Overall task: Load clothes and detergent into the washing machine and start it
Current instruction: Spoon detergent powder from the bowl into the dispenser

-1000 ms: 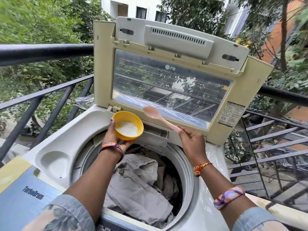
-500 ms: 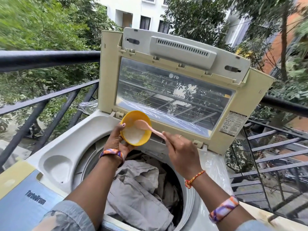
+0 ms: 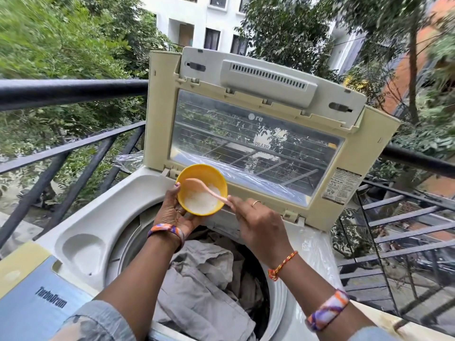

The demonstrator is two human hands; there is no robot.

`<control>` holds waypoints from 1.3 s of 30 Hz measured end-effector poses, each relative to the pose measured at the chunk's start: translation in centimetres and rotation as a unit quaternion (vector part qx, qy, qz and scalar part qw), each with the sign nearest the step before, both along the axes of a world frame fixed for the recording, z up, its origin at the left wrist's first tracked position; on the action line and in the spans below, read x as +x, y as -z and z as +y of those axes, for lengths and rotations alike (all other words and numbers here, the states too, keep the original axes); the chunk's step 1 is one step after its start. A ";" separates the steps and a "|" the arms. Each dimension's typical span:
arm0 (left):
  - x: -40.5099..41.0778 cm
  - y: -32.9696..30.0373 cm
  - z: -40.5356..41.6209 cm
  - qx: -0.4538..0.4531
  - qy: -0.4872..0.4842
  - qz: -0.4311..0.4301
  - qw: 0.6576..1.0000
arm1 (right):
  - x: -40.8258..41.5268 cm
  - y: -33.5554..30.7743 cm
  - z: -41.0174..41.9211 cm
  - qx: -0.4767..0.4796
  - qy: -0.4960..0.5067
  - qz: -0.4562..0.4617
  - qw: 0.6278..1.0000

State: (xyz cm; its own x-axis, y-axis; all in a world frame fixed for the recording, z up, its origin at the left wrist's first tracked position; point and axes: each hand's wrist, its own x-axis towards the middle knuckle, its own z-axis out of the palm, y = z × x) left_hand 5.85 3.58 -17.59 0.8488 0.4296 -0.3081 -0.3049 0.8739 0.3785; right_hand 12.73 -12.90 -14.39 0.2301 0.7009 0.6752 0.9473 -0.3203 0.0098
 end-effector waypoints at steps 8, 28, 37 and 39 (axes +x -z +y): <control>-0.1 -0.3 -0.2 0.007 -0.039 0.015 0.999 | 0.5 -0.1 -0.5 -0.040 0.093 -0.051 0.994; 0.3 -0.1 -0.5 0.036 -0.032 0.118 0.992 | -2.4 -0.4 1.7 0.191 0.085 0.837 0.505; -0.1 -0.9 -1.2 0.000 -0.058 0.117 0.991 | -0.7 0.8 1.4 0.239 0.049 0.871 0.426; 0.0 -0.7 -0.9 -0.008 -0.069 0.114 0.991 | -0.2 0.6 1.0 0.252 0.050 0.862 0.436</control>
State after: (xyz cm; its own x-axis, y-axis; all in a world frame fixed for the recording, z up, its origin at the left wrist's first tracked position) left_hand 5.84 2.65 -16.94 0.6906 0.5297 -0.4924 -0.3298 0.8366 0.4374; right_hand 12.54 -11.90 -15.01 0.7128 0.4917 -0.5001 -0.6127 0.0895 -0.7852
